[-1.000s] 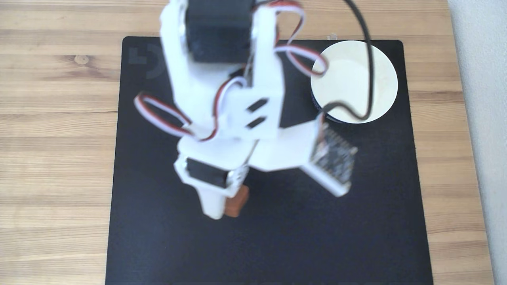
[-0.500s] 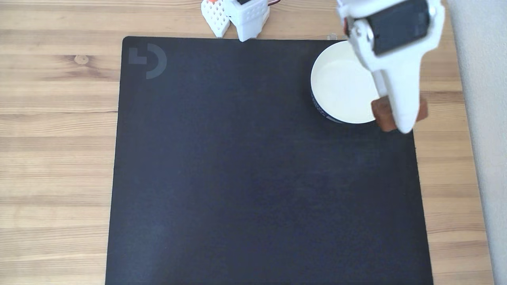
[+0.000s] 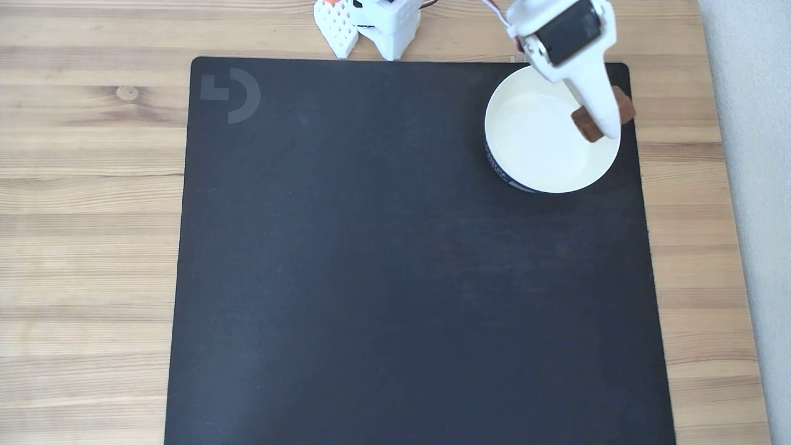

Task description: Pick up the toy and place it on the plate

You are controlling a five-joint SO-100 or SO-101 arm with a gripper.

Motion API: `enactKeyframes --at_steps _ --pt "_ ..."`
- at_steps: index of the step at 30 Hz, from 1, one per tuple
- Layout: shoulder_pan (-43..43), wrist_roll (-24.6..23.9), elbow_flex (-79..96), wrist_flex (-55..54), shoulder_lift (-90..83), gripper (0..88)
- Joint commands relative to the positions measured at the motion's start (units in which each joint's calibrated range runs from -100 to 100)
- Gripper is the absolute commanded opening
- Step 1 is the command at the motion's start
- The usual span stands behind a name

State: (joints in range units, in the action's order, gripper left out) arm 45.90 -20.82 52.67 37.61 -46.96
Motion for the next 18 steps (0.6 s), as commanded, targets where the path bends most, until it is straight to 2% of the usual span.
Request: enactKeyframes --at_steps 1,6,16,18 --pt "3.33 -1.72 14.25 -5.52 -6.02 2.6" --pt "3.99 -2.77 24.08 -9.92 -11.10 2.6" --pt "3.49 -2.77 35.70 -10.18 -17.27 3.2" --pt "3.41 -2.77 35.70 -10.18 -17.61 5.9"
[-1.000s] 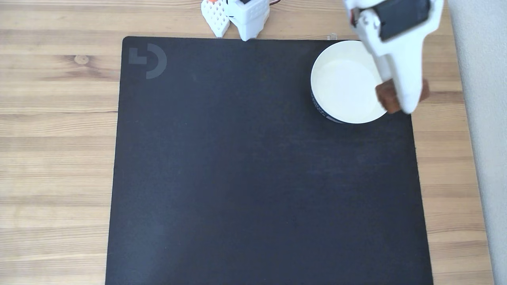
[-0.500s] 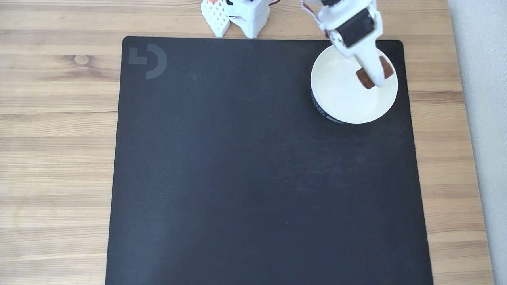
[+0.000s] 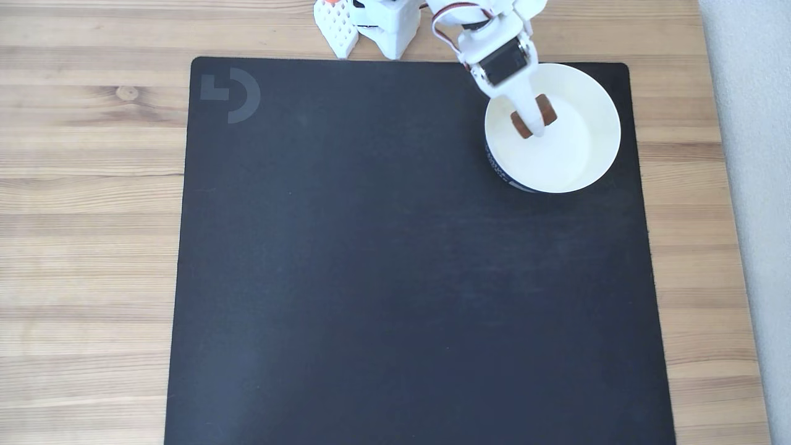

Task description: Pick up the toy and place it on the plate

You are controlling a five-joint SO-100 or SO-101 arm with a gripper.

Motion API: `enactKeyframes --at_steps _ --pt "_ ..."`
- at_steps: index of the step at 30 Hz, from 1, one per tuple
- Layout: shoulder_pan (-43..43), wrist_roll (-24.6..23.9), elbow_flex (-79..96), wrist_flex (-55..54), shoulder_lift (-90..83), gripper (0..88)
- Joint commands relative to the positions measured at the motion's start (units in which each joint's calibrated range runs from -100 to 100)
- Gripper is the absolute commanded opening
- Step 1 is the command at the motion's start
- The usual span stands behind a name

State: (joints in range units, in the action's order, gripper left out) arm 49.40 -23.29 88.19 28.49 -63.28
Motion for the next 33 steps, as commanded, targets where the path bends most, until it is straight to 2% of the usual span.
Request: enactKeyframes --at_steps 1,2,3,5,15,20,21,22,25,26,30,33 --pt "-0.09 -0.30 0.09 -1.06 -1.37 8.7" --pt "-0.09 -0.19 -0.09 -1.06 -1.37 16.8" --pt "-0.09 -0.19 0.00 -1.06 -1.37 21.0" --pt "-0.09 -0.04 0.00 -1.06 -1.37 25.2" --pt "-0.17 -0.14 -0.54 -2.75 -2.96 24.6" --pt "-4.10 0.12 -0.54 -9.95 -9.71 11.3" --pt "-7.28 -0.04 -0.54 -11.39 -12.88 3.9" --pt "-9.87 0.12 -0.45 -11.81 -15.21 1.5" --pt "-16.82 0.33 0.27 -11.90 -20.63 2.6" --pt "-22.67 0.38 0.90 -11.56 -24.80 2.6" --pt "-35.89 0.38 5.77 -11.90 -33.72 2.6" --pt "-41.41 0.38 8.83 -11.81 -36.30 2.6"
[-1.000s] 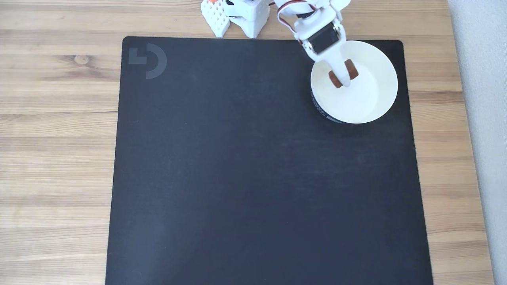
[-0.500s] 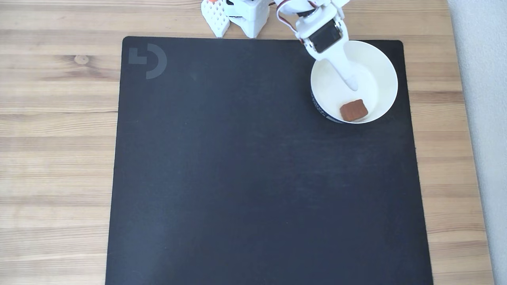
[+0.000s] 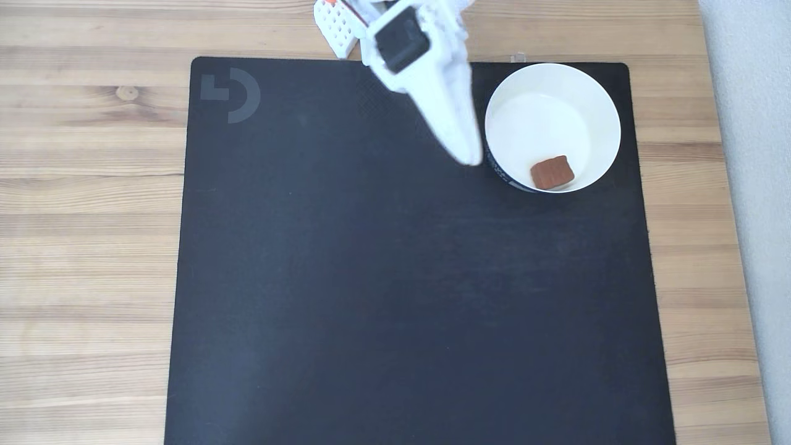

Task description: Pick up the toy and place it on the plate

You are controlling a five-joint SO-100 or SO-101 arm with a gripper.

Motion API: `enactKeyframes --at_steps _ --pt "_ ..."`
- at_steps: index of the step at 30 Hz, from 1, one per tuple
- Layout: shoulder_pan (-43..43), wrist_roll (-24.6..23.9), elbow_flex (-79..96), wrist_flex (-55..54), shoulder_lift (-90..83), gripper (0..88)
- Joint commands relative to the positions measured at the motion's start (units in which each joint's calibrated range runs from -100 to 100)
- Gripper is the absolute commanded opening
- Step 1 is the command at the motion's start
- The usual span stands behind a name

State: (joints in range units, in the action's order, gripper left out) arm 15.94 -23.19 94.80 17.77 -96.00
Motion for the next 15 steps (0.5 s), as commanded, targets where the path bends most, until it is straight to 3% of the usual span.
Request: enactKeyframes --at_steps 1,6,15 --pt "-9.54 0.28 3.03 -1.09 -3.58 2.6" --pt "-15.06 6.86 4.66 0.77 -3.25 2.6" --pt "-17.99 19.02 4.66 21.18 -3.33 3.0"
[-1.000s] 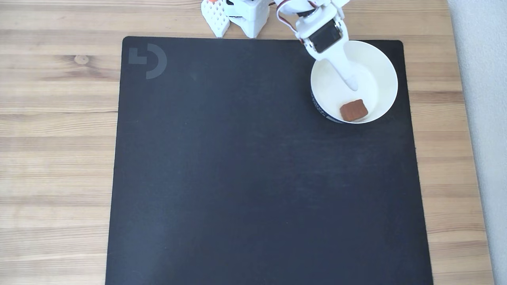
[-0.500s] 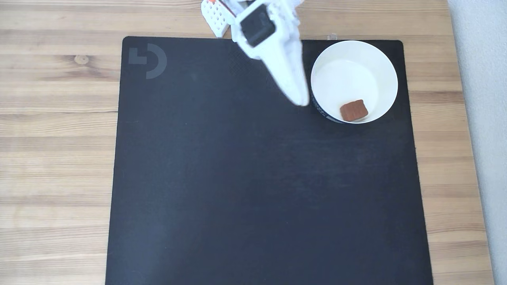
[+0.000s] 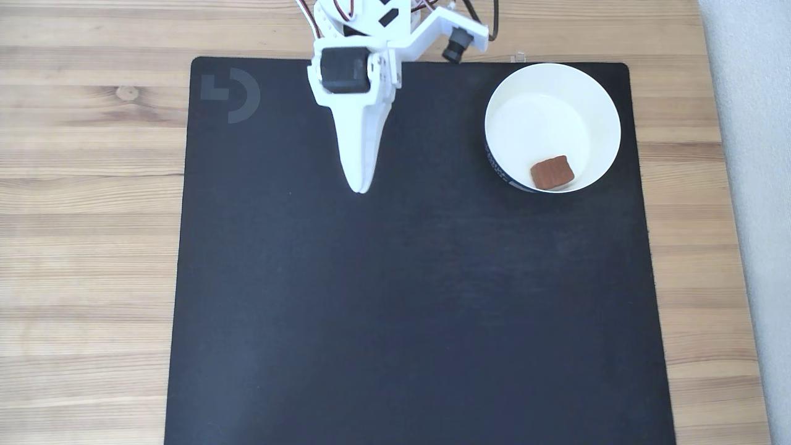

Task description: Pick up the toy and place it on the plate

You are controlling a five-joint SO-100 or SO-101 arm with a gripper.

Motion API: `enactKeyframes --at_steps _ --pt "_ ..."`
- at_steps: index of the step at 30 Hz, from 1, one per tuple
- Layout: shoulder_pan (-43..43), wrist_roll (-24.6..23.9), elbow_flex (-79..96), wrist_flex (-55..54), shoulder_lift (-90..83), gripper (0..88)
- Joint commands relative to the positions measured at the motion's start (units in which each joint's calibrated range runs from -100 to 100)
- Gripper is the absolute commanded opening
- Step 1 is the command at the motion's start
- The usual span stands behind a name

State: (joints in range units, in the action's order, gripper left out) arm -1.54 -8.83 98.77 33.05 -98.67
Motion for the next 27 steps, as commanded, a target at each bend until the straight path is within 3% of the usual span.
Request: enactKeyframes --at_steps 1,9,27 --pt "-0.59 6.58 0.69 8.44 -0.67 3.1" --pt "-0.68 7.05 0.69 20.29 -0.75 3.3" --pt "-0.59 6.74 0.69 20.29 -0.75 3.3"
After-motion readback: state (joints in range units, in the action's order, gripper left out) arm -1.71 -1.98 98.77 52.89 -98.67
